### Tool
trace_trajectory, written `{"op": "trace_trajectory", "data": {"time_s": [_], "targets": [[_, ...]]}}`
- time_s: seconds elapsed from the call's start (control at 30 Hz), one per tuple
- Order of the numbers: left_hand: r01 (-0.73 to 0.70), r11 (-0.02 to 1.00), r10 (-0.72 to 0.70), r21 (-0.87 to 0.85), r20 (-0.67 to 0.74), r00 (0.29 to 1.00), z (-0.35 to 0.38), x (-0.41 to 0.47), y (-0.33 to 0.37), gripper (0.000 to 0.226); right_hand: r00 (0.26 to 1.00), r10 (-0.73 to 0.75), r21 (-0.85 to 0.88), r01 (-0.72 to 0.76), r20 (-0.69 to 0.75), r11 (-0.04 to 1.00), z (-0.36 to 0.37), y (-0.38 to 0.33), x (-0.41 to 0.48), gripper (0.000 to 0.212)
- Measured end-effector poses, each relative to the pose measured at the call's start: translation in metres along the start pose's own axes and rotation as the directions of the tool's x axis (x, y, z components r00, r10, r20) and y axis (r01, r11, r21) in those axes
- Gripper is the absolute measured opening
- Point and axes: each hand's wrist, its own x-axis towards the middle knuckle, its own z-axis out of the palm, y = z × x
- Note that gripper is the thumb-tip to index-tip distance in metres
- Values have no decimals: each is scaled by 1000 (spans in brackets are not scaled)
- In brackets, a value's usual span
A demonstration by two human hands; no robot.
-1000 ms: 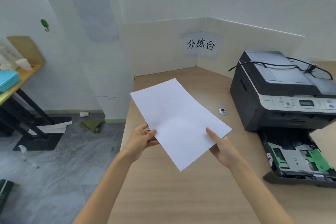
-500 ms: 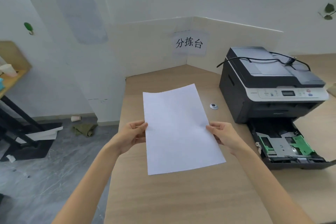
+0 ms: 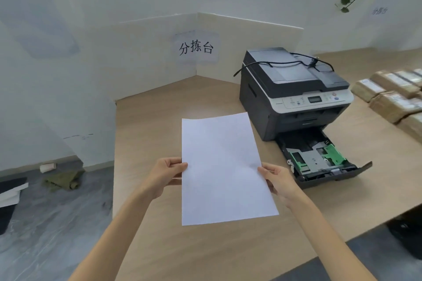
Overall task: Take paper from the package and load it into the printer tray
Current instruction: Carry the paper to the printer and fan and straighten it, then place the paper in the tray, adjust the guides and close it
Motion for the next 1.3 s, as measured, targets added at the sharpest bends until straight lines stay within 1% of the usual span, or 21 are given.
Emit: {"op": "trace_trajectory", "data": {"time_s": [0.1,0.2,0.27,0.33,0.4,0.53,0.7,0.8,0.9,1.1,1.17,1.3], "targets": [[-20,1000,20,-5,32,999,28,6,6,21,999,-6,38,8,-52,999,-27,5,-11,19],[-3,1000,4,-14,73,997,65,10,12,26,994,-18,95,29,-110,995,-62,12,-25,20],[1,1000,-3,16,131,991,93,13,17,26,989,-24,124,42,-144,991,-91,15,-35,21],[-26,999,17,41,200,980,125,18,22,23,984,-32,145,58,-178,988,-123,19,-43,21],[-38,998,26,47,228,973,161,23,25,23,977,-36,150,68,-208,986,-158,23,-51,21],[-36,998,21,61,228,973,245,28,21,18,978,-35,125,62,-204,990,-237,34,-73,21],[-29,997,9,75,253,967,349,26,12,24,985,-43,120,63,-166,991,-341,49,-99,23],[-29,995,7,91,234,972,392,26,9,24,986,-11,128,32,-168,991,-383,59,-102,23],[-23,991,-1,129,179,984,419,32,6,16,987,6,118,13,-161,993,-409,63,-93,22],[-25,969,-7,247,128,992,440,69,6,20,990,50,67,-42,-129,997,-436,55,-43,21],[-5,971,-25,238,123,992,441,91,7,22,991,60,42,-55,-117,998,-442,50,-20,20],[58,982,-75,180,88,993,441,137,3,19,992,89,-12,-91,-88,996,-451,39,33,18]]}}
